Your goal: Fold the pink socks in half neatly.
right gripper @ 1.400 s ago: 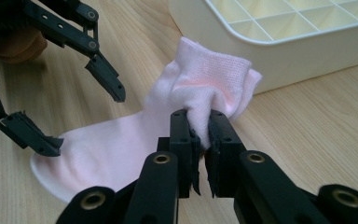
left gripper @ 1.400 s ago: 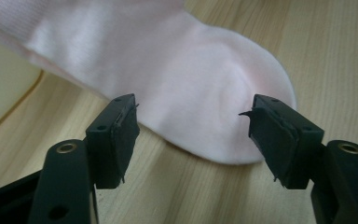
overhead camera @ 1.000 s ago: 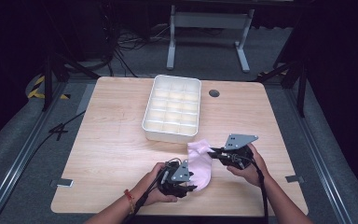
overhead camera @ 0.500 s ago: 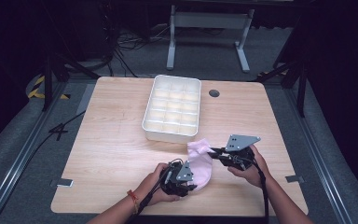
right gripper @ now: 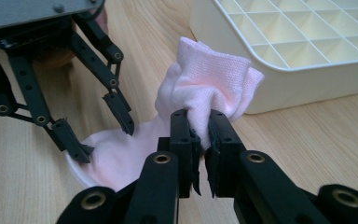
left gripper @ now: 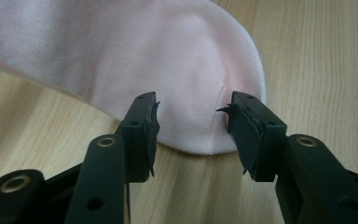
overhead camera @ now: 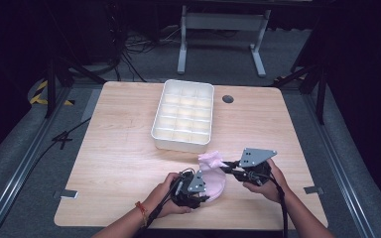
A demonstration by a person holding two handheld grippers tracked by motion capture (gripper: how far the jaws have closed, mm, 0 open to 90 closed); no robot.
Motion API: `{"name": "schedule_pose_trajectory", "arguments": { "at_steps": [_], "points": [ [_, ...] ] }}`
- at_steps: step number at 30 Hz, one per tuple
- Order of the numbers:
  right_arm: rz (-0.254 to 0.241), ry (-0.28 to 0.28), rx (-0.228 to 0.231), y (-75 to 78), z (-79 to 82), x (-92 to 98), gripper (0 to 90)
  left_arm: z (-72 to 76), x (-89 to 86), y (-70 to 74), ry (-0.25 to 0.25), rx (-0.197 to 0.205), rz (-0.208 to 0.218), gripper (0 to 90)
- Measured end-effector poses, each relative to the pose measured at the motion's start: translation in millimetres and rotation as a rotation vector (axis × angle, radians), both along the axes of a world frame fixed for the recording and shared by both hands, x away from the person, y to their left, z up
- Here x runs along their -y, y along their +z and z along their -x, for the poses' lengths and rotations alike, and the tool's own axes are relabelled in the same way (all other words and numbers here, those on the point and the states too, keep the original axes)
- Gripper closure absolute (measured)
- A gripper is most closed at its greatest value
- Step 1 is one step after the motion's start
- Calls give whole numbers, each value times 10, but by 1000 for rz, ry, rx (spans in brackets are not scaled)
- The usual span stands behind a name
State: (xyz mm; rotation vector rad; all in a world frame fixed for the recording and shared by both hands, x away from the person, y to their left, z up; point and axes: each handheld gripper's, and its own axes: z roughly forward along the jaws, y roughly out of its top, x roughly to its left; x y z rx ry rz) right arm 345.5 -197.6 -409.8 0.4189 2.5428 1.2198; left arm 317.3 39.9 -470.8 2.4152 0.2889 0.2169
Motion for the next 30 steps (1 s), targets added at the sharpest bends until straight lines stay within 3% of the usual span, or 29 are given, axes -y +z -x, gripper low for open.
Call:
{"name": "schedule_pose_trajectory", "arguments": {
  "at_steps": [17, 20, 21, 25, 30],
  "points": [
    [33, 38, 38, -22, 152, -19, 821, -24, -22, 20, 28, 11, -16, 495],
    [43, 40, 41, -44, 170, -16, 821, -54, -87, 89, 44, 15, 11, 492],
    [49, 43, 46, -55, 183, -6, 821, -78, -139, 139, 70, 20, 39, 488],
    [50, 47, 47, -68, 194, 1, 821, -160, -250, 216, 141, 36, 83, 453],
    [60, 59, 53, -78, 219, -18, 822, -252, -274, 267, 176, 57, 104, 405]
  ]
}}
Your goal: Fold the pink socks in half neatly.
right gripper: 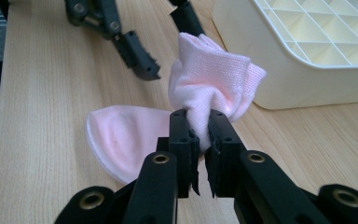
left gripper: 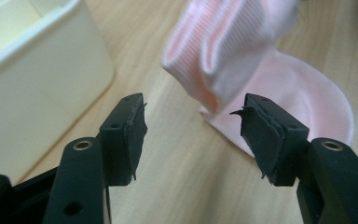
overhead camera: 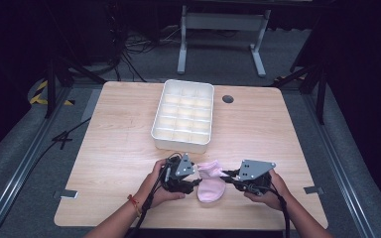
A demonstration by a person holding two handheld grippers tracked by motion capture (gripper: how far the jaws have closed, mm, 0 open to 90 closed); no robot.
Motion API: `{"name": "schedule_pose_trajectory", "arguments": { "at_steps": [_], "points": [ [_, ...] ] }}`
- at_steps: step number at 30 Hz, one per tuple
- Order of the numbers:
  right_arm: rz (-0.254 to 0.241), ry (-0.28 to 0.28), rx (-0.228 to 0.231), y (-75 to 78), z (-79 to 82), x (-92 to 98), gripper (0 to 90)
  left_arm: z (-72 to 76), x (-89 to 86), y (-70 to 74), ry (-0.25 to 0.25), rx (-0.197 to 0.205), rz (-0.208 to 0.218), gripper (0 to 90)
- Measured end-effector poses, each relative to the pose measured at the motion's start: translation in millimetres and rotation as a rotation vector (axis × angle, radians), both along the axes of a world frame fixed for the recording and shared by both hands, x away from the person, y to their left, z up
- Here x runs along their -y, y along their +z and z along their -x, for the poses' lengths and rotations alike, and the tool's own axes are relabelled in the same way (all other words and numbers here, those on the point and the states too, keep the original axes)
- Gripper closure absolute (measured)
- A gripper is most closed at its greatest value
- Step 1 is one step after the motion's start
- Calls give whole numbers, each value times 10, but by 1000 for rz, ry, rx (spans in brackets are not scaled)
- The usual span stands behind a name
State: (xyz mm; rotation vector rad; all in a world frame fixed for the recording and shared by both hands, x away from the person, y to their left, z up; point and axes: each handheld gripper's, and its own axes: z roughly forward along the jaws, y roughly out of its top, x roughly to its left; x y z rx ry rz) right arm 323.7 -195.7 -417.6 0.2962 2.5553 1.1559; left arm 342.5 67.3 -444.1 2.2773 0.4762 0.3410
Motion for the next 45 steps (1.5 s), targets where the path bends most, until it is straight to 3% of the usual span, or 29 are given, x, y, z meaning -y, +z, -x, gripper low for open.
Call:
{"name": "schedule_pose_trajectory", "arguments": {
  "at_steps": [3, 9, 12, 15, 18, 22, 25, 33, 36, 45],
  "points": [
    [8, 7, 9, -14, 12, -11, 822, -30, 7, 5, -20, 9, -22, 363],
    [19, 30, 23, -30, 38, -28, 822, -105, 3, 24, -56, -21, -2, 321],
    [25, 42, 35, -39, 55, -40, 822, -122, 32, 9, -102, -31, -15, 376],
    [31, 57, 43, -44, 68, -51, 822, -144, 43, 2, -117, -40, -12, 445],
    [39, 65, 51, -53, 76, -63, 823, -153, 34, 7, -124, -54, 2, 582],
    [45, 61, 50, -61, 78, -53, 822, -115, 0, 35, -150, -17, -18, 762],
    [42, 64, 50, -67, 81, -45, 821, -95, 2, 53, -156, 6, -36, 820],
    [59, 84, 42, -80, 96, -31, 794, -19, 29, 43, -164, 63, -77, 856],
    [55, 97, 13, -84, 97, -3, 721, 34, 50, 29, -176, 107, -128, 859],
    [65, 123, -42, -105, 138, 58, 673, 117, 105, -15, -216, 154, -190, 857]
  ]
}}
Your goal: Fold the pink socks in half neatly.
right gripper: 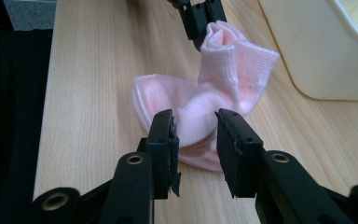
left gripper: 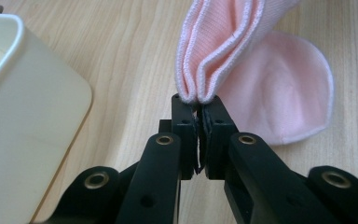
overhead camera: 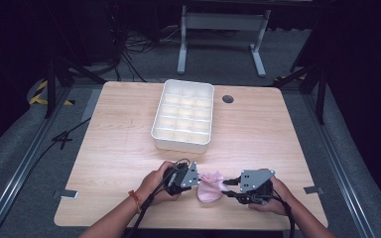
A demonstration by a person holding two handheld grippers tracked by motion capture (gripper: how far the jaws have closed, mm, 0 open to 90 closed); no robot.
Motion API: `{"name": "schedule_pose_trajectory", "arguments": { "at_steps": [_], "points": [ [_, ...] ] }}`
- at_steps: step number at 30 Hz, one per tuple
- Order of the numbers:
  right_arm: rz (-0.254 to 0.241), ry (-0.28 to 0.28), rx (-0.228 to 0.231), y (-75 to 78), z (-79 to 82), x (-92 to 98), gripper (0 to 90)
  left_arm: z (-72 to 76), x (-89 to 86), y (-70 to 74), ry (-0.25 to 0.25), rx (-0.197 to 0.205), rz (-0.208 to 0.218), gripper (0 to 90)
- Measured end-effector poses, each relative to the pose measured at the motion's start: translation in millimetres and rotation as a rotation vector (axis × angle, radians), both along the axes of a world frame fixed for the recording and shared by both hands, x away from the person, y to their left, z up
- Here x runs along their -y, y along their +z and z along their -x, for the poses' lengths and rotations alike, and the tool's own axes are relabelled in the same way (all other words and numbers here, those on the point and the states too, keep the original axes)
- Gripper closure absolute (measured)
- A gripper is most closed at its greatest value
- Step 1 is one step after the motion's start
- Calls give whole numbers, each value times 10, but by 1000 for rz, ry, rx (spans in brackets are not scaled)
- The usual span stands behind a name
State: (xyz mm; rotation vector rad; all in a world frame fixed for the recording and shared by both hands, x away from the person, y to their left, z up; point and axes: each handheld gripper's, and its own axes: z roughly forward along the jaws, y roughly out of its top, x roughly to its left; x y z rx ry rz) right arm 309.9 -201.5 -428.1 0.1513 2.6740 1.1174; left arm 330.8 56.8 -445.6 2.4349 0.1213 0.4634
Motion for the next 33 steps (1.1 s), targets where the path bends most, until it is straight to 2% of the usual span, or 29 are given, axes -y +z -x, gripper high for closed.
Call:
{"name": "schedule_pose_trajectory", "arguments": {
  "at_steps": [2, 4, 5, 10, 12, 13, 16, 18, 25, 30, 33],
  "points": [
    [16, 4, 5, 1, 17, 2, 662, 11, 2, -8, -10, -11, -8, 857],
    [12, 2, 2, 10, 25, 18, 642, 26, 4, -34, -11, -1, -11, 857],
    [1, -9, -4, 16, 22, 30, 620, 35, 3, -48, -18, -9, -19, 856],
    [-55, -62, -42, 42, 5, 37, 498, 67, 25, -107, -10, 13, -28, 855],
    [-52, -63, -64, 21, 2, 0, 481, 64, 25, -104, -11, 6, -27, 855],
    [-38, -60, -69, -3, 13, -36, 462, 68, 25, -105, 2, 24, -28, 855],
    [-30, -51, -76, -30, 39, -86, 452, 68, 13, -103, 20, 28, -21, 855],
    [-22, -56, -71, -46, 56, -114, 447, 52, 1, -97, 42, 32, -6, 855],
    [18, -106, -45, -99, 58, -158, 447, 5, -22, -90, 73, -8, 28, 854],
    [28, -95, -14, -103, 110, -224, 433, -15, -11, -87, 93, -28, 41, 854],
    [40, -124, 20, -110, 127, -275, 504, -9, -3, -81, 91, -25, 27, 853]
  ]
}}
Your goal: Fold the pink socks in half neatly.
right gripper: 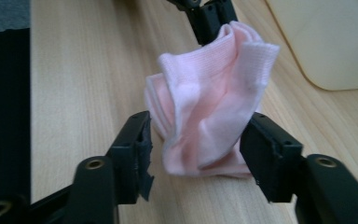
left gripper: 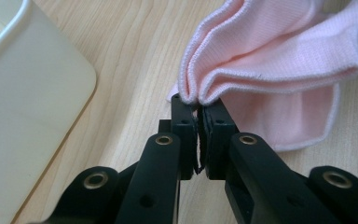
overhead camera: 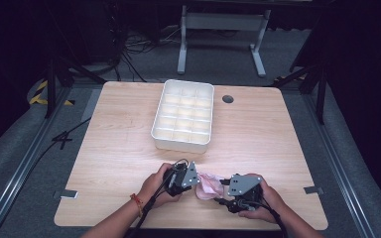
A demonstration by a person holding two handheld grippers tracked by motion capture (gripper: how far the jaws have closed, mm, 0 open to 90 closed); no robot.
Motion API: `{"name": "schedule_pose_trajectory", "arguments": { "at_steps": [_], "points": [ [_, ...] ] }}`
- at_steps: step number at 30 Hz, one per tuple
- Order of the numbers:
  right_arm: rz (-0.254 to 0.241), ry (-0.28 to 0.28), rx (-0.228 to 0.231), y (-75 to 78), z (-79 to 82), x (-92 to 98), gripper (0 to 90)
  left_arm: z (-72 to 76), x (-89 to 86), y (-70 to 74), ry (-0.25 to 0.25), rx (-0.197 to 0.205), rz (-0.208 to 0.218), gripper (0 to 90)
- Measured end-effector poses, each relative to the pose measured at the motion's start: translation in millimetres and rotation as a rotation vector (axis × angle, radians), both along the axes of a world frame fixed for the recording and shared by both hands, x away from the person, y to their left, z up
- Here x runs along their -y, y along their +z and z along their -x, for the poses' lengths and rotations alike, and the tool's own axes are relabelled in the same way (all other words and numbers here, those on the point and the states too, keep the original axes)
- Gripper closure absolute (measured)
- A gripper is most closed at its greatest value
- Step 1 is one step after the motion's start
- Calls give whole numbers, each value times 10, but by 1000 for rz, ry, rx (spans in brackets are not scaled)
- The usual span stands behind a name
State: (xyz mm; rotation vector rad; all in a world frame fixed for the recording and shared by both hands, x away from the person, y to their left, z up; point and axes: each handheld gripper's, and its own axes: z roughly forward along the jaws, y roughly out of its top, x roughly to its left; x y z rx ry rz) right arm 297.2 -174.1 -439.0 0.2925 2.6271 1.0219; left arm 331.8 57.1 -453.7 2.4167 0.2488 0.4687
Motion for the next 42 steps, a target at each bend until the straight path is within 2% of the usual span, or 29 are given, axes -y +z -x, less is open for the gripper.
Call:
{"name": "schedule_pose_trajectory", "arguments": {
  "at_steps": [1, 3, 4, 8, 10, 16, 18, 19, 20, 23, 26, 29, 30, 33, 34, 39, 40, 41, 42],
  "points": [
    [3, -13, 8, 4, -6, -4, 521, 2, -2, 2, 3, -2, 0, 852],
    [-7, -20, 18, 17, -18, 4, 620, -3, -11, 3, 6, -5, 10, 850],
    [-5, -28, 30, 24, -26, 9, 705, -5, -13, 3, 4, -5, 10, 848],
    [-9, -18, 52, 48, -34, 25, 864, -19, -18, 6, -1, -1, 8, 837],
    [-9, -15, 64, 62, -38, 27, 869, -27, -15, 12, 3, -7, 15, 832],
    [-5, -23, 102, 145, -90, 38, 872, -57, -9, 86, 22, 16, 13, 791],
    [10, -29, 139, 183, -119, 34, 872, -87, -5, 106, 26, 30, 26, 789],
    [10, -29, 139, 183, -119, 34, 872, -87, -5, 106, 26, 30, 26, 781],
    [27, -39, 171, 200, -143, 19, 872, -117, -1, 112, 33, 40, 7, 764],
    [35, -36, 196, 191, -168, -7, 872, -138, 10, 97, 45, 49, 4, 748],
    [38, -23, 201, 164, -192, -29, 872, -173, 9, 75, 47, 55, 5, 712],
    [52, 6, 209, 106, -202, -49, 872, -180, -10, 50, 54, 58, -16, 650],
    [62, 16, 208, 70, -199, -57, 872, -171, -18, 33, 53, 47, -5, 638],
    [79, 48, 196, 1, -196, -62, 871, -155, -40, 21, 34, 45, -31, 612],
    [90, 52, 198, -17, -192, -61, 871, -136, -48, 19, 28, 26, -35, 597],
    [120, 115, 159, -82, -161, -45, 867, -61, -76, -5, 1, 29, -34, 559],
    [129, 124, 156, -91, -151, -45, 864, -41, -81, -7, 11, 12, -20, 543],
    [129, 124, 156, -91, -151, -45, 864, -41, -81, -7, 11, 12, -20, 530],
    [132, 152, 137, -111, -136, -48, 849, -25, -110, 17, 1, 0, -6, 522]
  ]
}}
